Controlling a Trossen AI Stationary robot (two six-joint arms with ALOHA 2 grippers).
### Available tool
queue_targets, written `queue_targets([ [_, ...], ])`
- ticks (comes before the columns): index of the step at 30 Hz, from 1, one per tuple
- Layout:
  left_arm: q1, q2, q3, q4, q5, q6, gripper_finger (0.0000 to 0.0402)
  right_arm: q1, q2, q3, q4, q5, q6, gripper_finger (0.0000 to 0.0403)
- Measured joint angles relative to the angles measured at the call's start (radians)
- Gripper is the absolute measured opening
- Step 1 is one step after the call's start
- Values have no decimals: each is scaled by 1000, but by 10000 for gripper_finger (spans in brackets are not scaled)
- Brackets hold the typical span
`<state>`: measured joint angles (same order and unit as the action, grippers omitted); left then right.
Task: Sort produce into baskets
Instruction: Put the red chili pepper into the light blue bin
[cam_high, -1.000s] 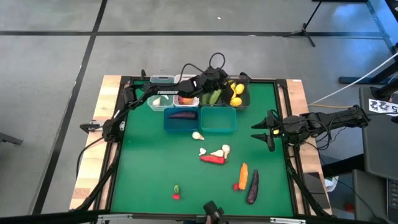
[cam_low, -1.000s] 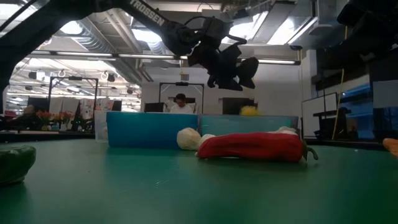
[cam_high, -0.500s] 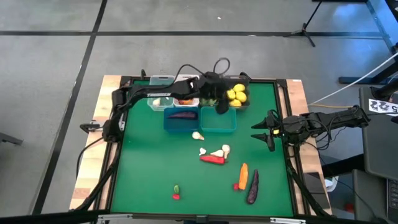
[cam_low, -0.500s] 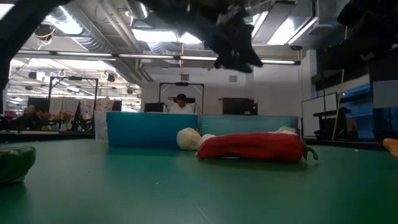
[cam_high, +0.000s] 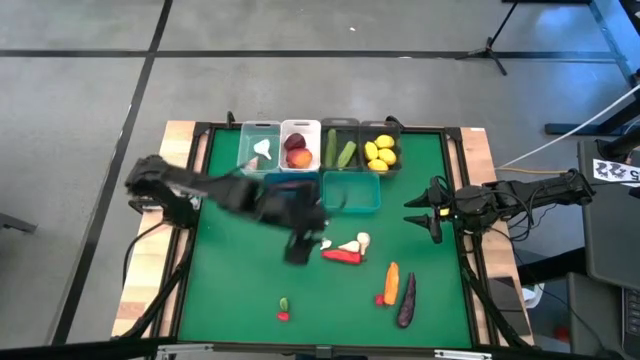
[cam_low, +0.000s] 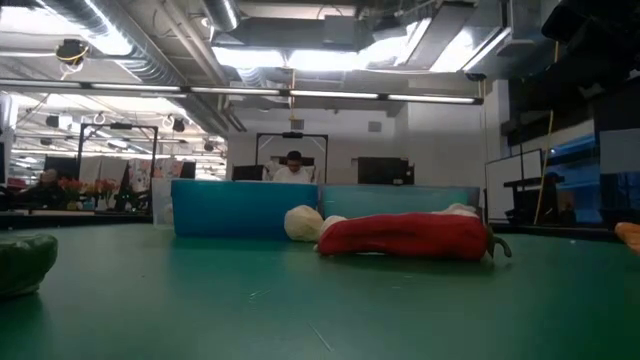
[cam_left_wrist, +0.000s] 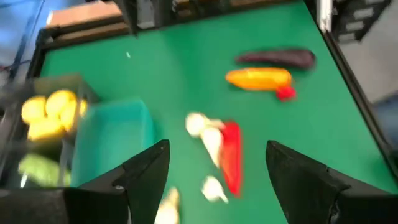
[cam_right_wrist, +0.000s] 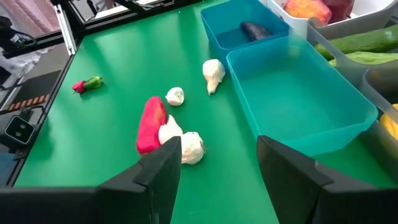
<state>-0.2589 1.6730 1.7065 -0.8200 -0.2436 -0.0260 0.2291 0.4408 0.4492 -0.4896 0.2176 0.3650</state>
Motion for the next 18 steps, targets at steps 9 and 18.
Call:
queue_targets([
  [9,-373,1,-86,-69,-362,-422,261,0,1,0,9,8,-3,209],
  [18,-509,3,-401,176,-699,-629,261,0,3,0,33,8,-4,209],
])
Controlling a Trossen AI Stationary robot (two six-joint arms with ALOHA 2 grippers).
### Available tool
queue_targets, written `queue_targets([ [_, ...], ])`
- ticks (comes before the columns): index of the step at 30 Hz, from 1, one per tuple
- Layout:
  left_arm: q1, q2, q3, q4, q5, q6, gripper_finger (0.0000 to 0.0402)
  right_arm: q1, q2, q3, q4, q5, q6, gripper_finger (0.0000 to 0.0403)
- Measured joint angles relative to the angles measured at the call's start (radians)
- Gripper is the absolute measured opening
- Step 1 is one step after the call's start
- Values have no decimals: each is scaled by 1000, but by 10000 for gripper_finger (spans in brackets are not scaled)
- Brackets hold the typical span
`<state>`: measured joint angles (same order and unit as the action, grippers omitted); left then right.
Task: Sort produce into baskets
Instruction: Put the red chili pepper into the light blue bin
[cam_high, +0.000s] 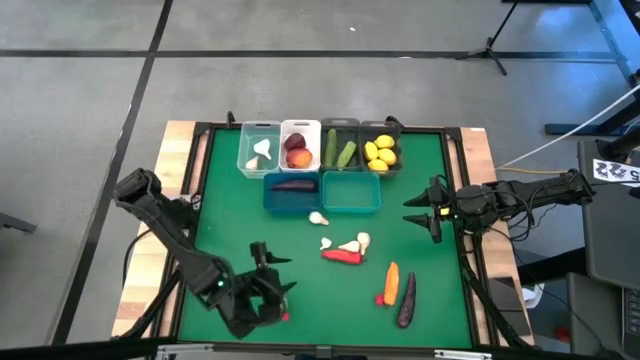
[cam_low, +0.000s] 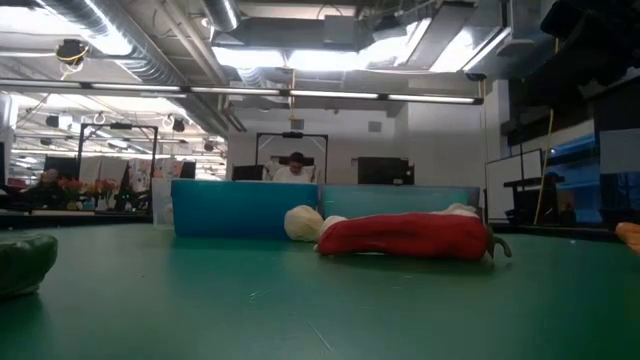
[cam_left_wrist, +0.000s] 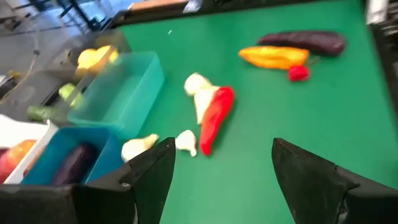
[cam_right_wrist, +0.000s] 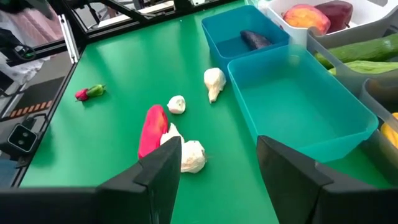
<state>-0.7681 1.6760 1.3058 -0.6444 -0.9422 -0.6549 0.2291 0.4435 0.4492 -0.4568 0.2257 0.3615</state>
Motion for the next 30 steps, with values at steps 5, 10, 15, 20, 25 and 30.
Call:
queue_targets([
  [5,109,0,-123,160,68,87,261,0,0,0,0,2,0,209],
  [10,286,0,-230,473,259,329,261,0,0,0,0,2,14,209],
  [15,452,10,-284,719,502,484,261,0,0,0,0,2,20,209],
  [20,547,86,-286,851,683,535,261,0,0,0,-2,2,20,209],
  [25,587,189,-286,940,791,587,261,0,0,0,-3,3,19,209],
  [30,600,260,-286,948,852,572,261,0,0,0,-9,3,16,209],
])
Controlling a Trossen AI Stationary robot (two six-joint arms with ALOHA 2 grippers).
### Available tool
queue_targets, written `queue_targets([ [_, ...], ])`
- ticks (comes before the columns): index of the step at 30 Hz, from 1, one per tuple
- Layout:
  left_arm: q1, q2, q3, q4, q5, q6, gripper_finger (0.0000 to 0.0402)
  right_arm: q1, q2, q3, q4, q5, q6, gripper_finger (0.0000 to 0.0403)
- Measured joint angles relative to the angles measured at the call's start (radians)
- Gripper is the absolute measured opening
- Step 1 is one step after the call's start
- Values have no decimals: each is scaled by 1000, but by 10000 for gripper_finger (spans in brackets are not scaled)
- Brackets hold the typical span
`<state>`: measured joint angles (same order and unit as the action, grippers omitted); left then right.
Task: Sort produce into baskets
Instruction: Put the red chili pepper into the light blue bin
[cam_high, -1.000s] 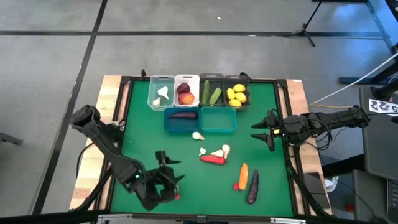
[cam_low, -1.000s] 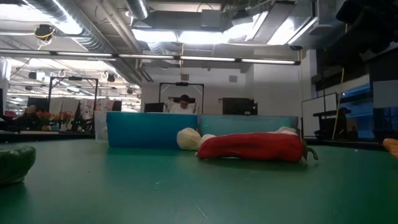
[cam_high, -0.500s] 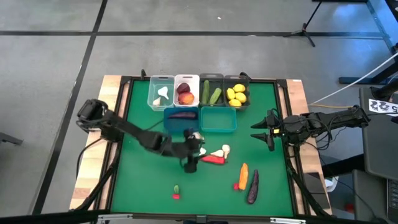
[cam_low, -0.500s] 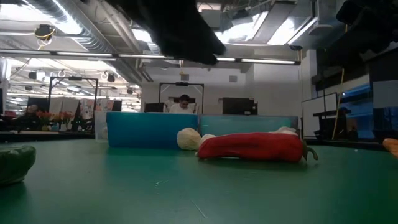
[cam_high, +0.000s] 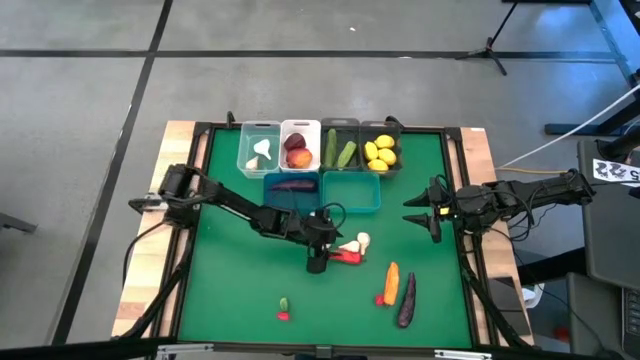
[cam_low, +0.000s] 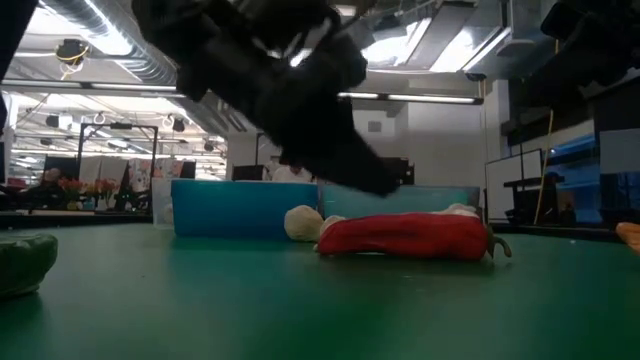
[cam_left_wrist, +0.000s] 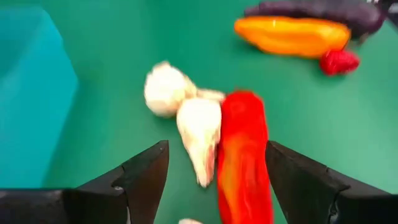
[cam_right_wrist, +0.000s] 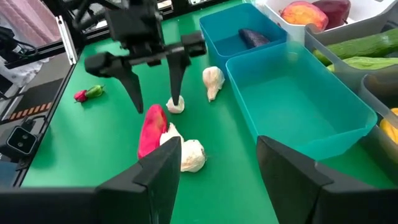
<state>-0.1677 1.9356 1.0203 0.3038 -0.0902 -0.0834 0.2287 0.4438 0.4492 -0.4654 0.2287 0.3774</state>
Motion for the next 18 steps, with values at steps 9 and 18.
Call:
queue_targets([
  [9,-2,102,2,62,49,-10,261,0,0,0,0,31,-17,209],
  [18,-2,109,3,63,86,-5,243,0,0,0,-1,32,-17,209],
])
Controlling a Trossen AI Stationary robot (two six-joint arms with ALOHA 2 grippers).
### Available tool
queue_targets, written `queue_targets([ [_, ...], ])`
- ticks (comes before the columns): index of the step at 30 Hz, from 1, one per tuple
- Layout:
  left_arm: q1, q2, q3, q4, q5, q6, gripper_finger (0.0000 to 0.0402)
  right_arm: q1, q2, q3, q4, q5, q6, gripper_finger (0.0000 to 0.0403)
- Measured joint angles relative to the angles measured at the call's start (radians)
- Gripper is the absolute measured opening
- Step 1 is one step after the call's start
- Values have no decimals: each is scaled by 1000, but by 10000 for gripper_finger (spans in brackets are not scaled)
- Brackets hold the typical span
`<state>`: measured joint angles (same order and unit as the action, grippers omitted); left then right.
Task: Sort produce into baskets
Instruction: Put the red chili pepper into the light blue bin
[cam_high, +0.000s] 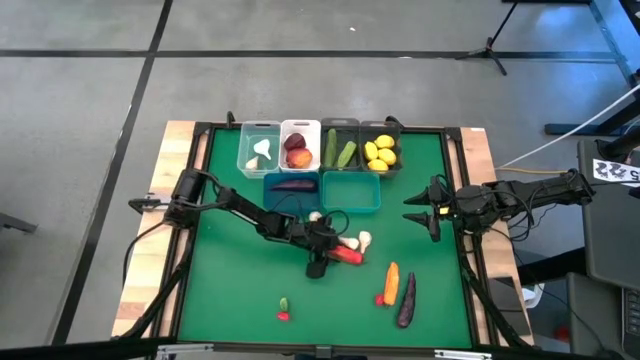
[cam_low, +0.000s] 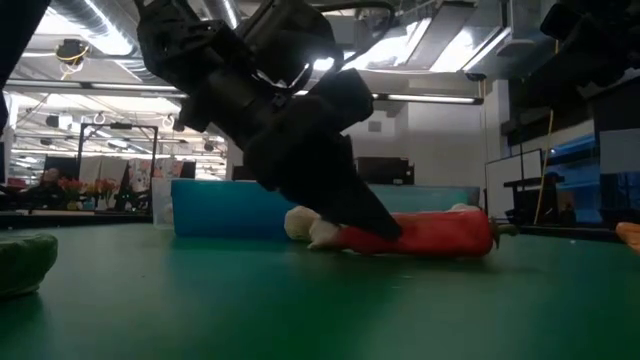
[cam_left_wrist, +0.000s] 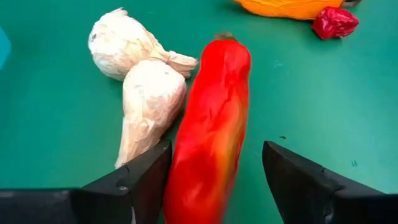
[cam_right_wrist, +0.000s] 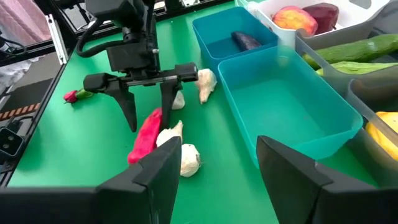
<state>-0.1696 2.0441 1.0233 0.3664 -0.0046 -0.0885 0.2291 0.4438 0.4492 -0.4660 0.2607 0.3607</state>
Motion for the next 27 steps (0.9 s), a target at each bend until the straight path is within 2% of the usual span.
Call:
queue_targets([
  [8,8,2,0,-11,6,9,168,0,0,0,0,0,0,209],
  [16,13,-12,4,-22,6,-43,112,0,0,0,0,0,0,209],
  [21,9,-65,7,-18,7,-93,101,0,0,0,-3,0,0,209],
  [27,10,-166,8,-60,-7,-113,118,0,0,0,-8,0,0,209],
])
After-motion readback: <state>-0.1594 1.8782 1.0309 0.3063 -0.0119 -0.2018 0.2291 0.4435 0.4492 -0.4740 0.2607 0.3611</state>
